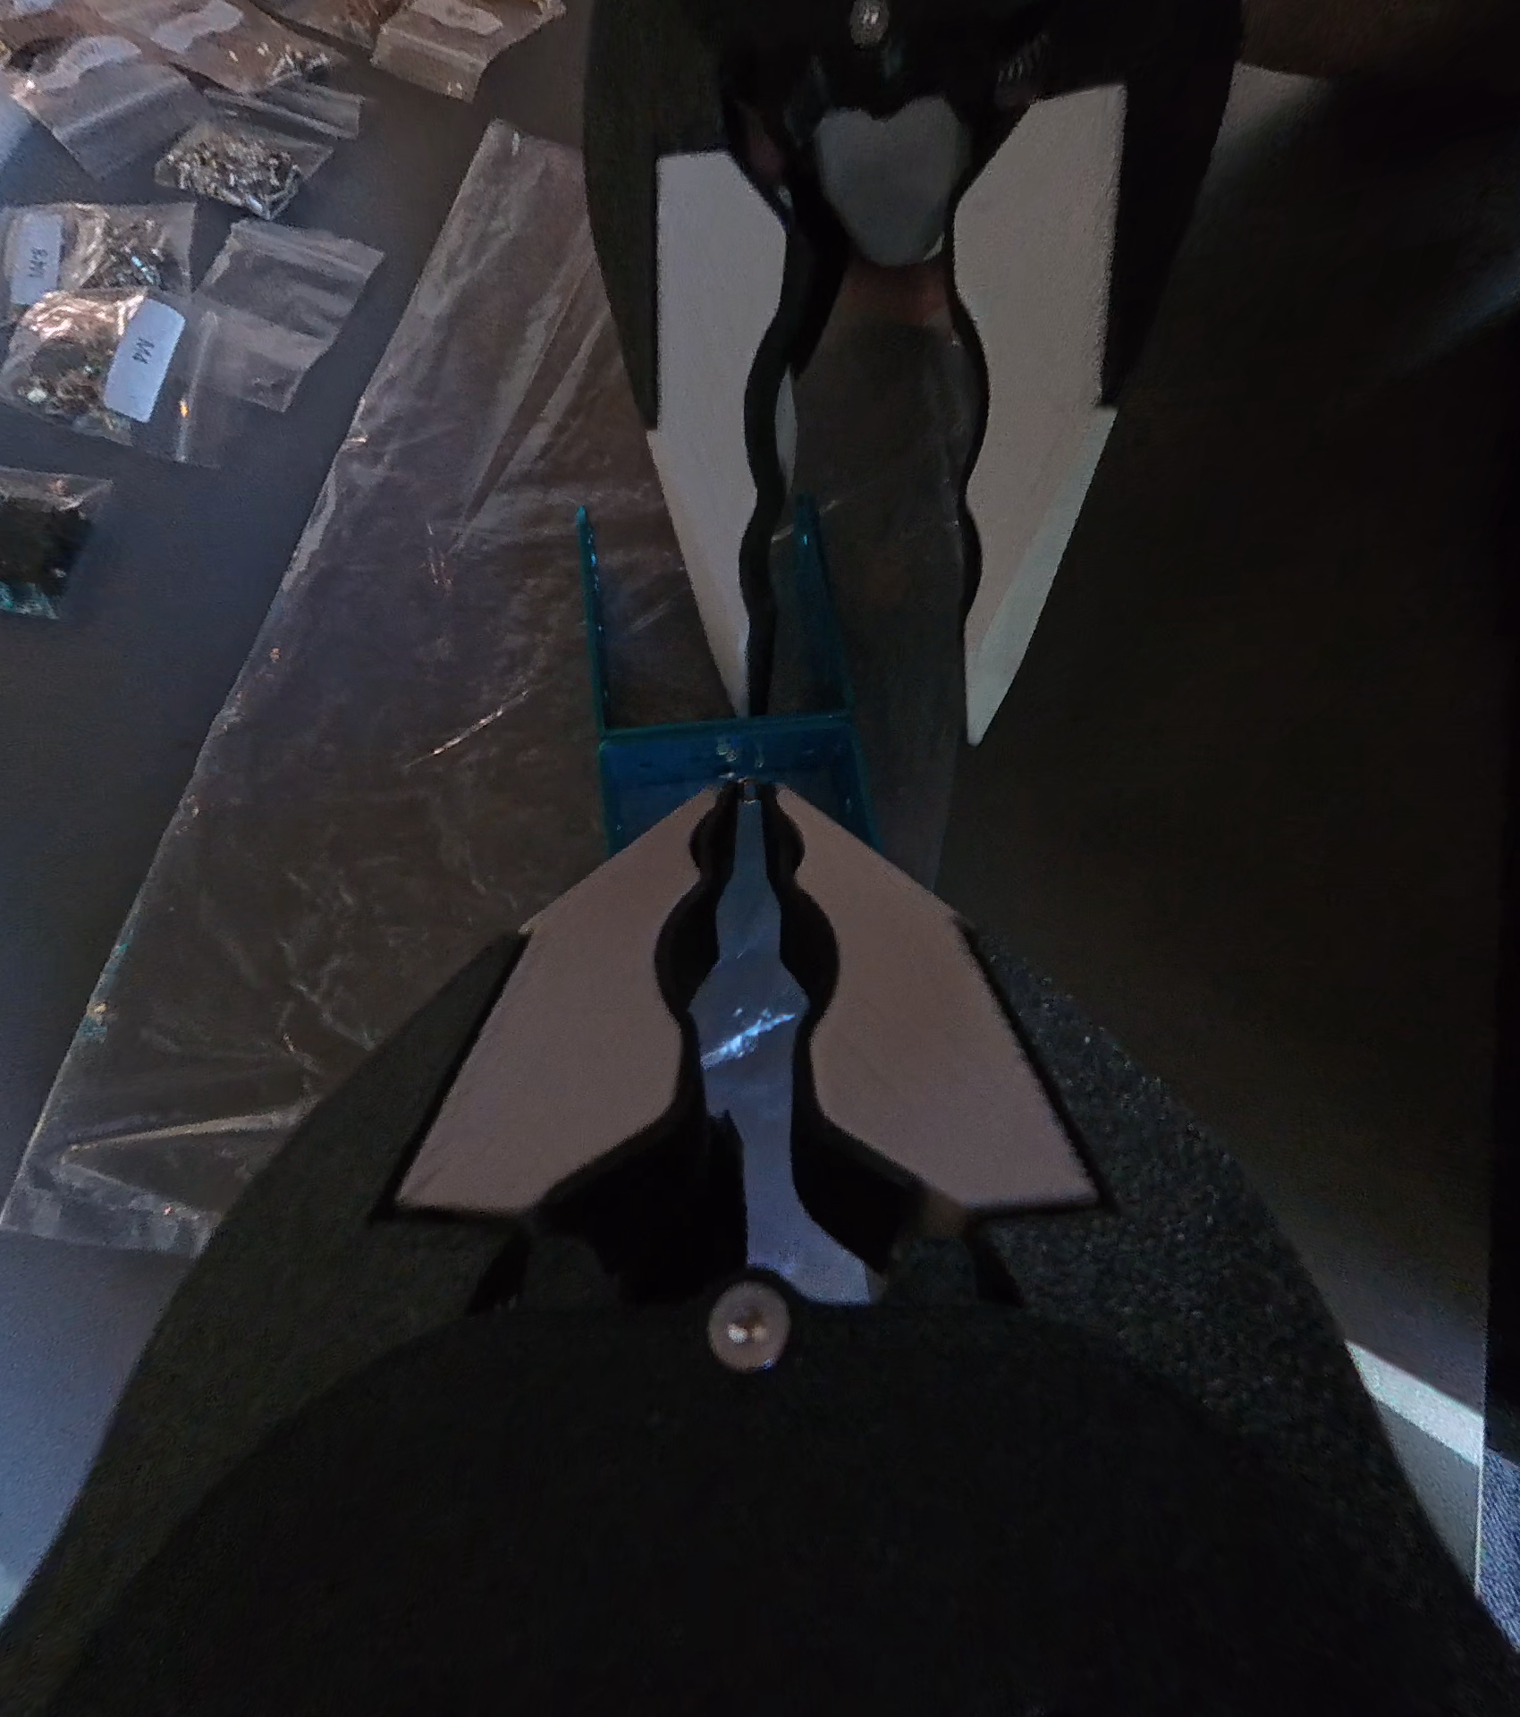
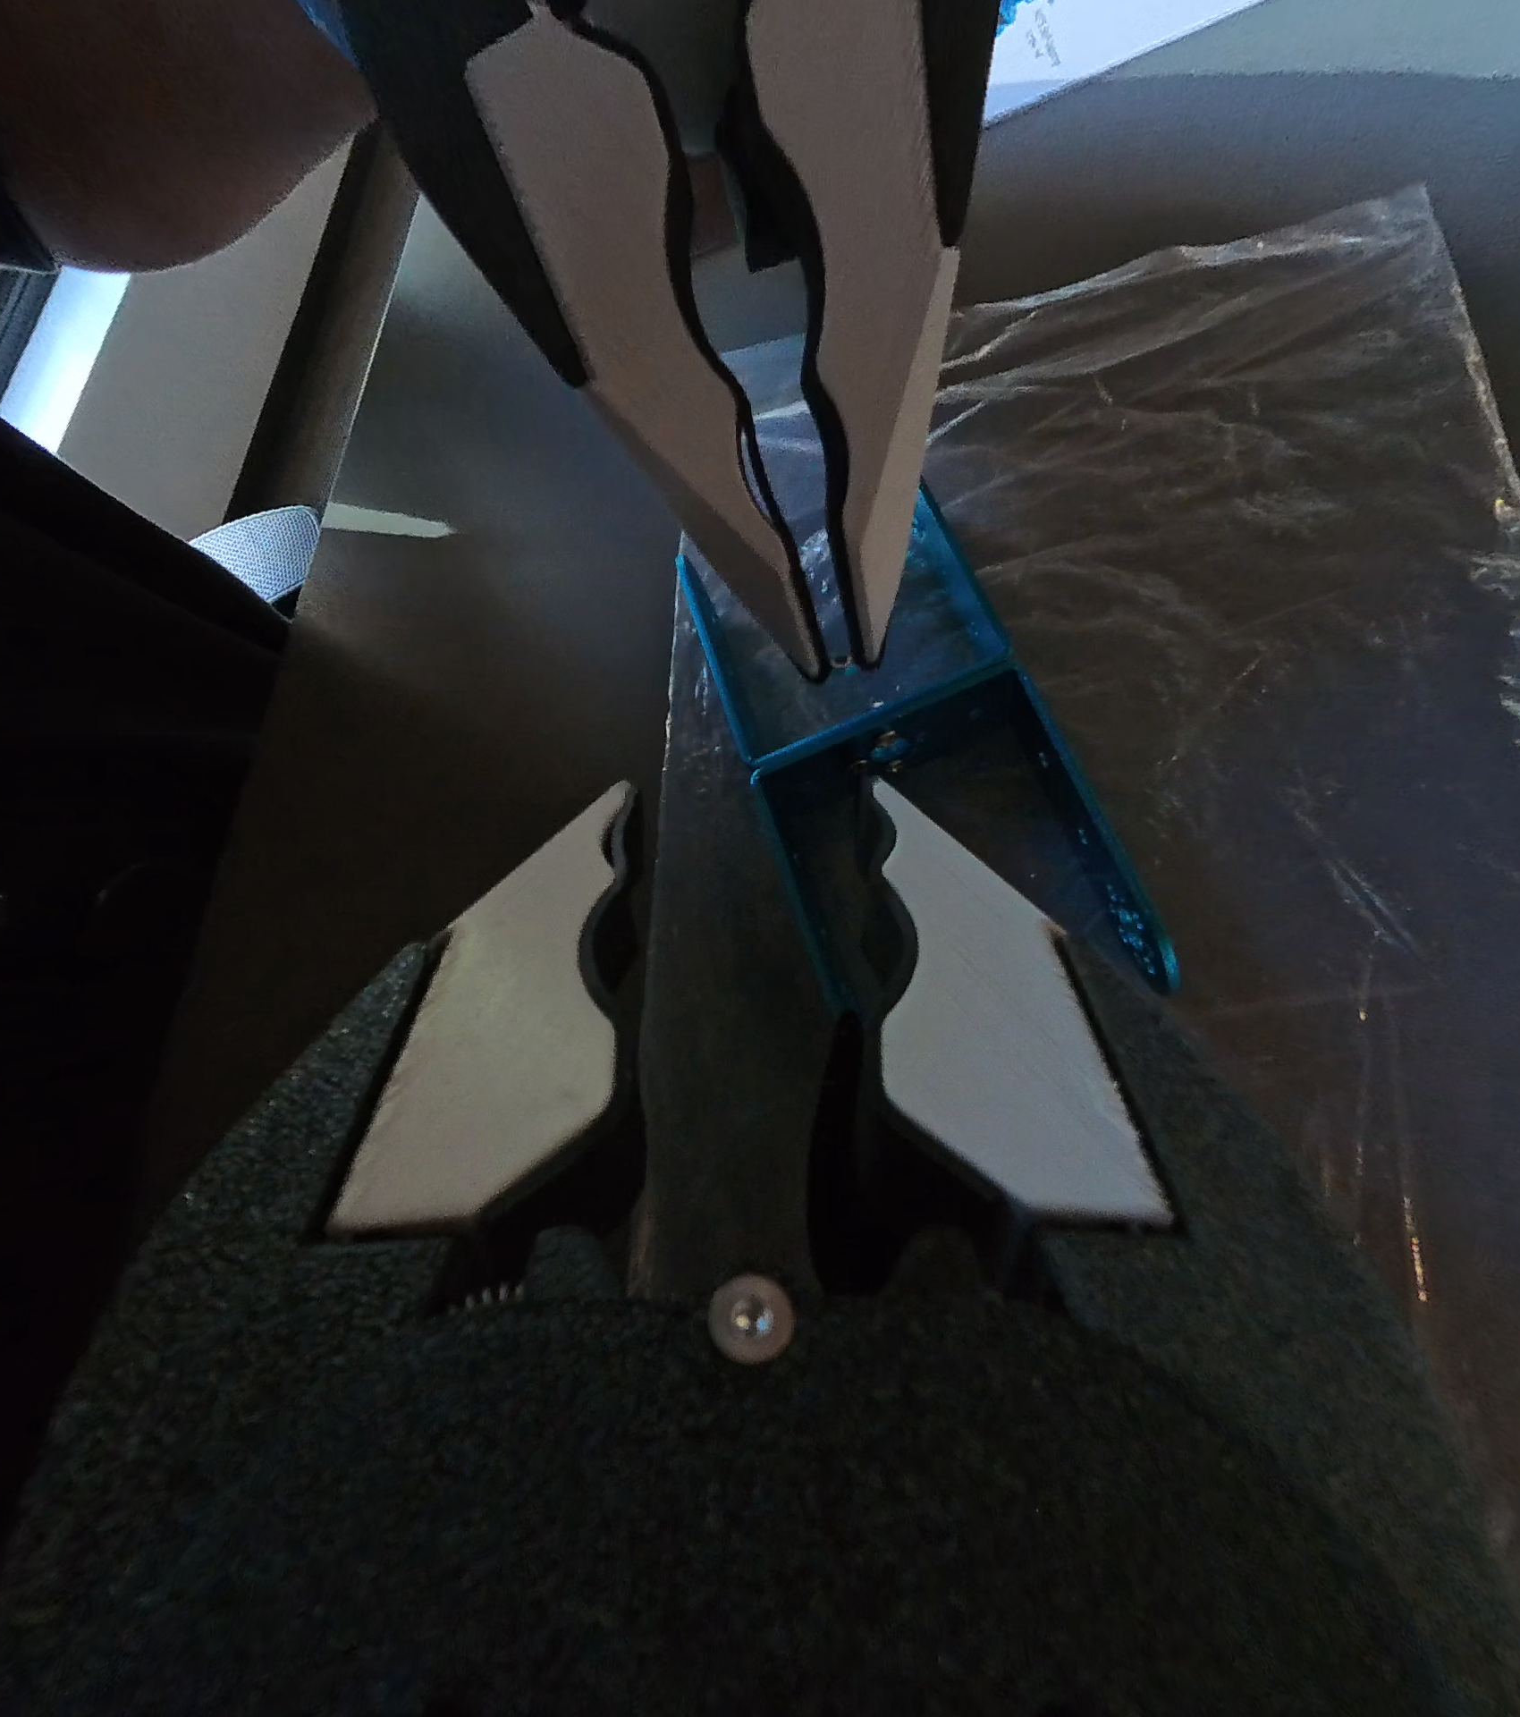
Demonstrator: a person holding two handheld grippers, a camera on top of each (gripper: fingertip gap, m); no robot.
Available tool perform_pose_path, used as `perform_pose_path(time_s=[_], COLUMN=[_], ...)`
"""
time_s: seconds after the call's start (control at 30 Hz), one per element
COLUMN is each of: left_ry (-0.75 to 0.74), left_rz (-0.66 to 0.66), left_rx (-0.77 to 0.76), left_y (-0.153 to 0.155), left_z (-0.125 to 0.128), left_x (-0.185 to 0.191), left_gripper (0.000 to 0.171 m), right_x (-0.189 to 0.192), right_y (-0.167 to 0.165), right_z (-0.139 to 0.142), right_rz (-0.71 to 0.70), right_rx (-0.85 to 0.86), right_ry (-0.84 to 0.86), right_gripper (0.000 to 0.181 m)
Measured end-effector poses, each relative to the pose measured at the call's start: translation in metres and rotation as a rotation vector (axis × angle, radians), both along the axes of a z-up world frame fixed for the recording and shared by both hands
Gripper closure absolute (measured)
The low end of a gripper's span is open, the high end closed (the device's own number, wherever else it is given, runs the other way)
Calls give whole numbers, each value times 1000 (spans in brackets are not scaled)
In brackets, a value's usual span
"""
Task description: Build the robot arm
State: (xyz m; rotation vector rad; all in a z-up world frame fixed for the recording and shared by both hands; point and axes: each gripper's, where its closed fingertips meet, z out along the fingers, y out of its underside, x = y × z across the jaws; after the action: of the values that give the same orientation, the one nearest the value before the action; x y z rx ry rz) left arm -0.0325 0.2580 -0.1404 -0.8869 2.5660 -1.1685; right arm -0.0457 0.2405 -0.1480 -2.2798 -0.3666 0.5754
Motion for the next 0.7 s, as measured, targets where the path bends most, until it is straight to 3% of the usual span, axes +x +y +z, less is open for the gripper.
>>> perform_pose_path(time_s=[0.7], left_ry=[8], left_rz=[4], left_rx=[-17], left_y=[-6], left_z=[-10], left_x=[3], left_gripper=[168], right_x=[-2], right_y=[2], right_z=[2], right_rz=[6], right_rx=[13], right_ry=[7], right_gripper=[137])
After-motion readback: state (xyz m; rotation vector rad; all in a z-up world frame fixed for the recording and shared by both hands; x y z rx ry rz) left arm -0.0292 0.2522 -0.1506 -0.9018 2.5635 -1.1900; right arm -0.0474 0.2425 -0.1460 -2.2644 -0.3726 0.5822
